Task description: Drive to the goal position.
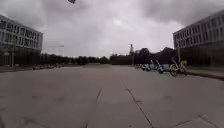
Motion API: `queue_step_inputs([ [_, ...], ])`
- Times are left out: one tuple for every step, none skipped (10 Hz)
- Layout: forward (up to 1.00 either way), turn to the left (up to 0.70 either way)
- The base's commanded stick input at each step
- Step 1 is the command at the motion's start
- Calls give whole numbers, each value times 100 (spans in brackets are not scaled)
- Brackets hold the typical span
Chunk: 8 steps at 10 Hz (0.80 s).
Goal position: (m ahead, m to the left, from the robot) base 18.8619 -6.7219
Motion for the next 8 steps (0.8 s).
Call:
queue_step_inputs([
  [85,-3],
  [85,-3],
  [85,-3],
  [85,-3],
  [85,-3],
  [85,-6],
  [85,-12],
  [85,-15],
])
